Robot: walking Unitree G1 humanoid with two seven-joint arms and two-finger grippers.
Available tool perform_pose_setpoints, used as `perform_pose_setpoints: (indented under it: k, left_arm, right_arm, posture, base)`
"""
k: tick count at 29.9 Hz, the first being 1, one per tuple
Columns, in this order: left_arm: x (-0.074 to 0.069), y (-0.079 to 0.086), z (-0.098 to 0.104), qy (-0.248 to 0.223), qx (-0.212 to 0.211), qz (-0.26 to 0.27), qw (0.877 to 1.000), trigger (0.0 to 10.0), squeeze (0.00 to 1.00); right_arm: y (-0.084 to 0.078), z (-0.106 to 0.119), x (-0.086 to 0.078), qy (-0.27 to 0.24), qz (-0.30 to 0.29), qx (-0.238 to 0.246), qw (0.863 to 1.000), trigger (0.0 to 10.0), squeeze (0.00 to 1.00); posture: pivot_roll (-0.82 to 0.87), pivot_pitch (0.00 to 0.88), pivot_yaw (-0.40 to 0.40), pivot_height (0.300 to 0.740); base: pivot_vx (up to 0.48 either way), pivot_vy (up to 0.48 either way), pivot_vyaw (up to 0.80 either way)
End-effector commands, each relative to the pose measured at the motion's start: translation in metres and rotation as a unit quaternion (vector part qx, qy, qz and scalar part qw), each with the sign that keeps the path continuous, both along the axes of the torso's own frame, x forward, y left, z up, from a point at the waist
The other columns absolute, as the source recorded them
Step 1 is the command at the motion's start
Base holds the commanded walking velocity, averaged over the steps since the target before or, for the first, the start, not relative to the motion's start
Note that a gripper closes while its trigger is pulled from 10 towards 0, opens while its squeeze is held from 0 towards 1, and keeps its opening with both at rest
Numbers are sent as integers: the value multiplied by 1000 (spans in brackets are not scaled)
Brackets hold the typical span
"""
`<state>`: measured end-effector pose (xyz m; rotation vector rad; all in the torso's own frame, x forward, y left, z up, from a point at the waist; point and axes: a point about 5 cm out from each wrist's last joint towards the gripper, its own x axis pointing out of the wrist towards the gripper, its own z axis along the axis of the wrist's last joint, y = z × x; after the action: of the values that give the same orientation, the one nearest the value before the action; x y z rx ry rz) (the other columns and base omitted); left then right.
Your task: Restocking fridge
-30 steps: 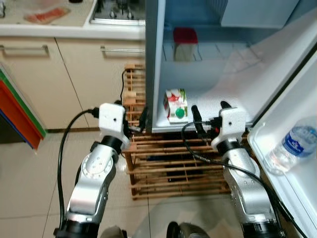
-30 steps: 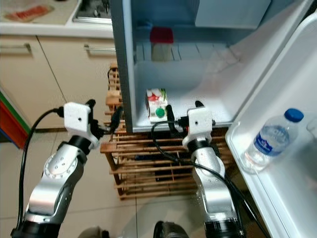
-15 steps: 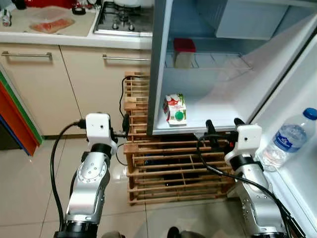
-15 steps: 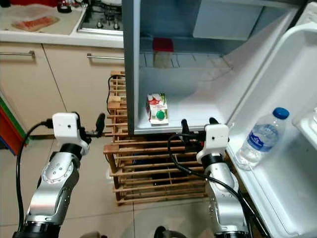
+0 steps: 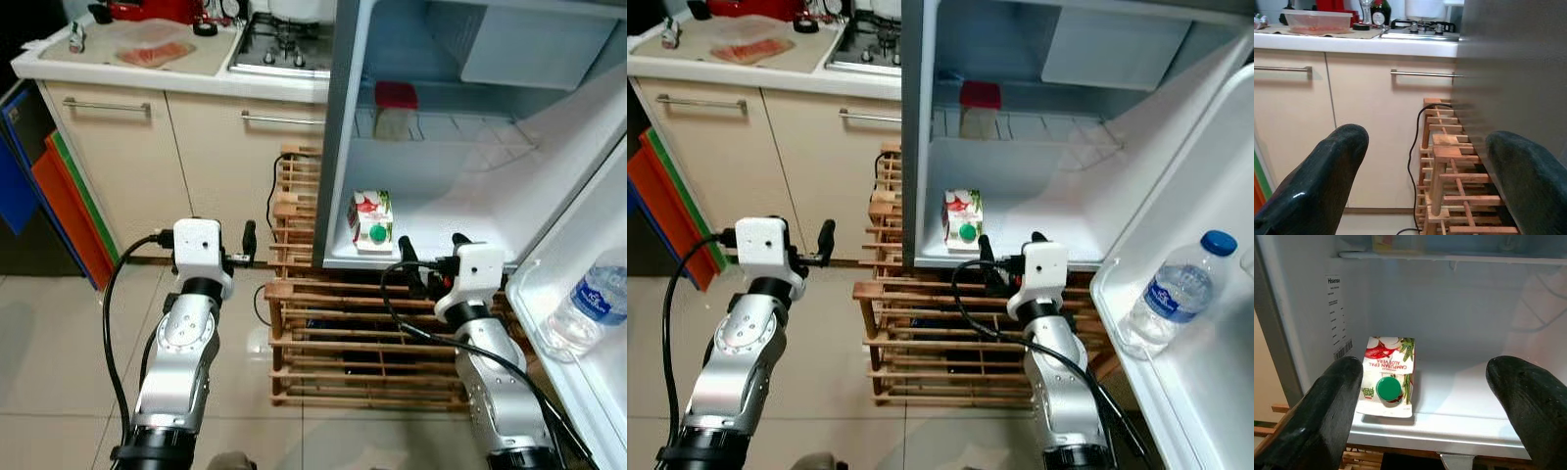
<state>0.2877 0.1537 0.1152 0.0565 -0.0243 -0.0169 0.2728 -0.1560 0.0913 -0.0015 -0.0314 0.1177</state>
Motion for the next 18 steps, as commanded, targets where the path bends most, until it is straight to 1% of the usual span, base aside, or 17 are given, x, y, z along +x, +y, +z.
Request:
perform_pose_setpoints:
  k: [1, 7, 18]
  left_arm:
    - [2, -2, -1, 1, 7, -5, 1000, 10000, 0]
    - [3, -4, 1, -6, 11, -12, 1000, 10000, 0]
    - [5, -6, 2, -11, 15, -18, 1000, 10000, 0]
  right_arm:
    - [0, 4, 5, -9, -4, 3, 1000, 10000, 0]
    - [-3, 2, 7, 4, -22, 37, 999, 10000, 0]
    - [-2, 2, 10, 2, -16, 29, 999, 10000, 0]
  posture:
    - [56, 0, -46, 740]
    - [55, 0, -43, 740]
    - [47, 0, -43, 740]
  base:
    - [0, 0, 0]
    - [0, 0, 0]
    - [-261, 0, 0]
